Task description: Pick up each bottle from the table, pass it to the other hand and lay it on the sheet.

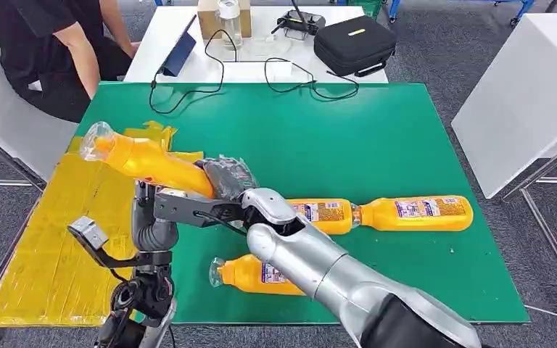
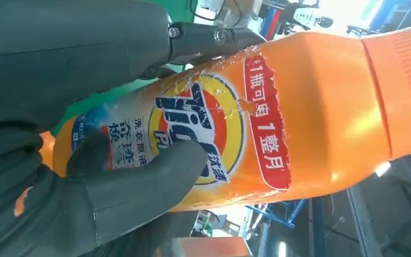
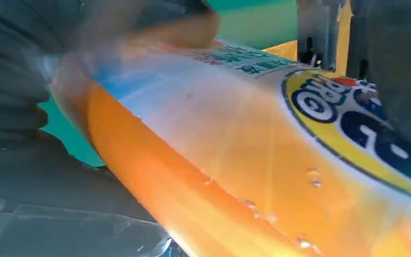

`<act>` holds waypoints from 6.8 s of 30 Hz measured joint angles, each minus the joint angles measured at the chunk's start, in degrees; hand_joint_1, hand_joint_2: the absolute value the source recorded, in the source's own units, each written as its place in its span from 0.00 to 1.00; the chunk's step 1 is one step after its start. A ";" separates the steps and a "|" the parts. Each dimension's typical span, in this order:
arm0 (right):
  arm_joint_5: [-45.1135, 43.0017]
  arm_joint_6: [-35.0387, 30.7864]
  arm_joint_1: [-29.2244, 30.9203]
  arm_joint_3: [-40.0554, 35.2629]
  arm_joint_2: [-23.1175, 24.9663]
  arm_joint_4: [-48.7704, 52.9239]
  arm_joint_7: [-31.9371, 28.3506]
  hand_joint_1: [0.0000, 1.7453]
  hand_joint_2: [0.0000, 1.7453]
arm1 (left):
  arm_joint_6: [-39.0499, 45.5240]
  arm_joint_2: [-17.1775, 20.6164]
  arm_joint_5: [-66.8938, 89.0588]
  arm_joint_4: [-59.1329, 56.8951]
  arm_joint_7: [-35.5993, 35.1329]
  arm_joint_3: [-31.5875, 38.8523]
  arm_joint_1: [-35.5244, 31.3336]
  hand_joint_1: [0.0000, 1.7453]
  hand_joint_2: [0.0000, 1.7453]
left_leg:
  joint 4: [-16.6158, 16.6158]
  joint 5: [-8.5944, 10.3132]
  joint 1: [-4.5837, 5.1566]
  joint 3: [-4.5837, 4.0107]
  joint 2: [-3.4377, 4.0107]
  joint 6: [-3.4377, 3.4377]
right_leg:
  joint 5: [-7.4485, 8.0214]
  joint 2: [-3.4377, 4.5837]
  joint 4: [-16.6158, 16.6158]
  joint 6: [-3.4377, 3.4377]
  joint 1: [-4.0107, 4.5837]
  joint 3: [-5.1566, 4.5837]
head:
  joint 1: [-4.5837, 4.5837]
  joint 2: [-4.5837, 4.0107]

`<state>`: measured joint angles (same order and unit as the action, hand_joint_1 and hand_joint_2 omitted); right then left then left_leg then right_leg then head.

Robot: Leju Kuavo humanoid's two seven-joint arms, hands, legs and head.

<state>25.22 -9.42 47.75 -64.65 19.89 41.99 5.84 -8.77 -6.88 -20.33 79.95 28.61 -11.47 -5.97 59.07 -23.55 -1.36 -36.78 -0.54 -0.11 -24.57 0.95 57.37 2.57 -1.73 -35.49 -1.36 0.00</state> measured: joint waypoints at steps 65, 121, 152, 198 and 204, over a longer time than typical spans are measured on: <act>4.96 1.73 -3.61 3.30 -0.02 4.02 -2.03 0.91 1.00 | 4.57 1.33 5.33 1.99 0.07 0.02 -0.06 0.00 1.00 | 0.00 0.00 0.00 -0.01 0.00 0.00 | 0.00 0.00 0.00 0.00 0.00 -0.03 | 0.00 0.00; 12.31 -2.82 -2.42 11.80 0.66 -2.88 -1.33 0.97 1.00 | -1.44 2.05 7.10 1.22 -5.18 -0.74 -3.03 0.00 1.00 | 0.00 0.00 0.00 -0.02 0.04 0.00 | 0.02 0.04 0.00 -0.01 0.00 -0.11 | -0.02 0.00; 13.16 4.92 -18.53 38.19 -5.53 44.54 -10.32 0.98 1.00 | 7.17 2.40 21.53 4.66 1.27 8.66 -1.07 0.00 1.00 | 0.00 -0.01 0.01 -0.19 -0.18 -0.01 | -0.01 -0.16 -0.02 -0.01 -0.01 -0.10 | 0.00 0.00; 14.43 -0.76 -48.45 34.97 -16.74 57.68 -16.96 0.92 1.00 | 1.51 6.75 12.59 12.96 4.83 -9.29 10.95 0.00 0.00 | -0.02 -0.11 0.01 -0.25 -0.23 -0.05 | -0.06 -0.15 -0.04 -0.02 0.00 -0.16 | -0.02 0.00; 18.41 2.12 -50.78 38.14 -14.73 64.00 -16.53 0.91 1.00 | -0.87 5.84 13.68 15.24 4.70 -6.80 11.67 0.00 0.00 | -0.02 -0.11 0.01 -0.25 -0.23 -0.05 | -0.06 -0.16 -0.04 -0.02 0.00 -0.15 | 0.00 0.00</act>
<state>43.63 -7.30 -3.04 -26.51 5.16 105.99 -10.69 -9.64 -1.05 -6.64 95.19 33.31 -18.27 5.70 59.04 -23.66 -1.35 -37.02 -0.77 -0.15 -24.62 0.79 57.33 2.55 -1.74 -35.65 -1.36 0.00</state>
